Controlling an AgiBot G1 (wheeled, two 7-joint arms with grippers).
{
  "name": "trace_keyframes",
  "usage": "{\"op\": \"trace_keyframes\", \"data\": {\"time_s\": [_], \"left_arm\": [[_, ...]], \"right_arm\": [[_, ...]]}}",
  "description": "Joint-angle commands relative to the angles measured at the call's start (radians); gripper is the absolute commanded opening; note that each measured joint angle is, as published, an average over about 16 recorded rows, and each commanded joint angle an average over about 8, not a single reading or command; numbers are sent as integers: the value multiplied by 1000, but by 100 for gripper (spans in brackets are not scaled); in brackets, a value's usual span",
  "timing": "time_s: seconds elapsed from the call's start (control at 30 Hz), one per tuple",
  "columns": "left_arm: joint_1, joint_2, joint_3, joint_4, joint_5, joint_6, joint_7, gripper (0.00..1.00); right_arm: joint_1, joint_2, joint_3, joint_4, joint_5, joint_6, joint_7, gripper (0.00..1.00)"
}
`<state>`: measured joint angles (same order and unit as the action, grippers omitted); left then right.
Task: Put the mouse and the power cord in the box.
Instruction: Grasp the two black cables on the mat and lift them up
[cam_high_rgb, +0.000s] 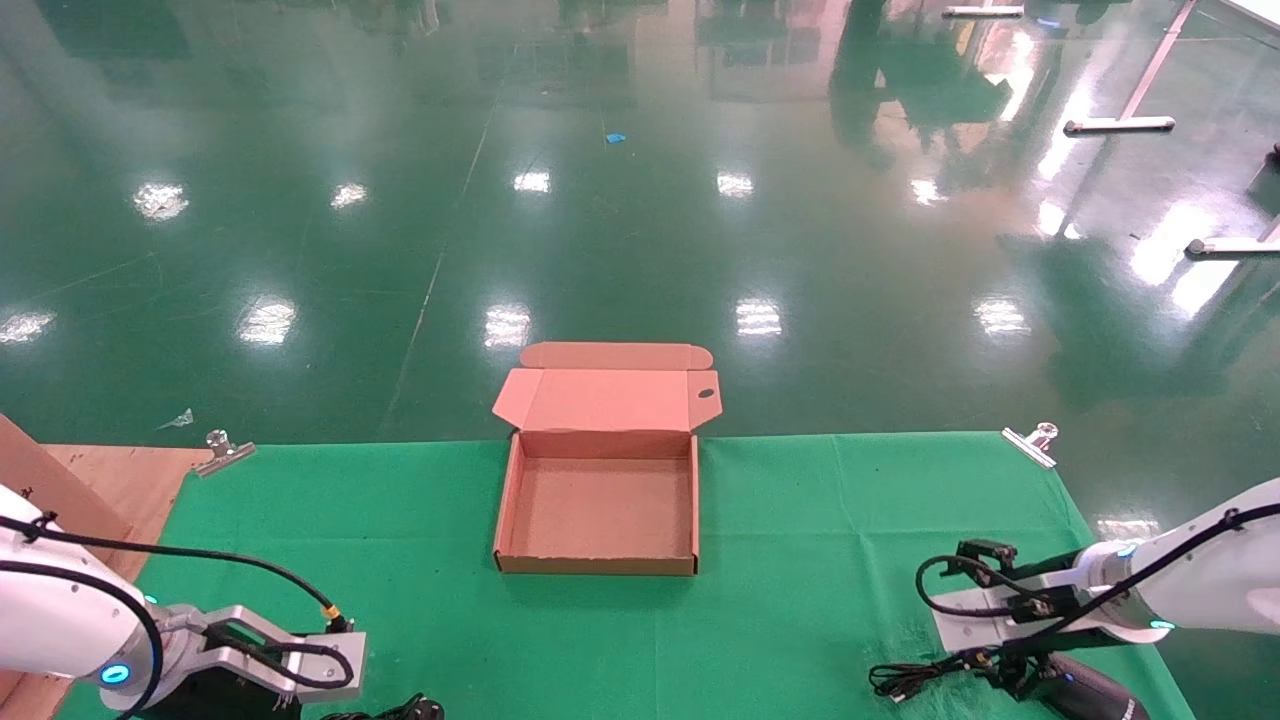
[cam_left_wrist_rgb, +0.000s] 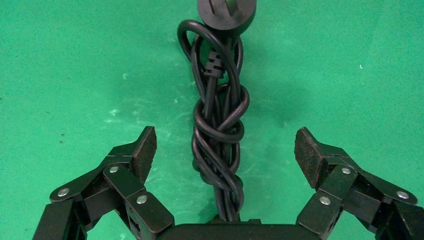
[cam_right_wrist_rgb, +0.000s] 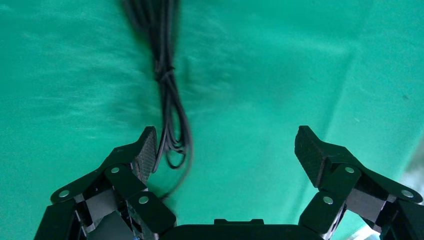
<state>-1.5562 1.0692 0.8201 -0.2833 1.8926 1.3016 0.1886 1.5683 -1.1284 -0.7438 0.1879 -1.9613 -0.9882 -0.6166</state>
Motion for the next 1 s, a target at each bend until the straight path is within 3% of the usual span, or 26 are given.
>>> {"op": "trace_keyframes", "data": {"time_s": [0.03,0.2,0.47,0.53,0.6,0.77,0.87,1.0], "left_arm": [[-3,12,2,35,4,-10,18,100],[-16,26,0,97,1,-29,52,100],[-25,39,-9,171,-12,-50,89,100],[-26,41,-12,185,-16,-52,96,90],[-28,41,-15,197,-20,-54,102,71],[-34,40,-21,220,-29,-57,119,11],[-37,37,-24,231,-33,-59,127,0],[-41,36,-24,243,-32,-62,134,0]], "right_arm": [[-1,-14,3,-33,-1,54,-14,100],[5,-27,12,-81,13,77,-40,100],[15,-25,26,-128,35,50,-79,100],[16,-23,28,-136,38,46,-87,97],[16,-23,30,-142,41,44,-94,82],[19,-24,32,-154,44,45,-107,19],[21,-26,33,-158,45,44,-114,0],[21,-30,34,-164,48,41,-121,0]]}}
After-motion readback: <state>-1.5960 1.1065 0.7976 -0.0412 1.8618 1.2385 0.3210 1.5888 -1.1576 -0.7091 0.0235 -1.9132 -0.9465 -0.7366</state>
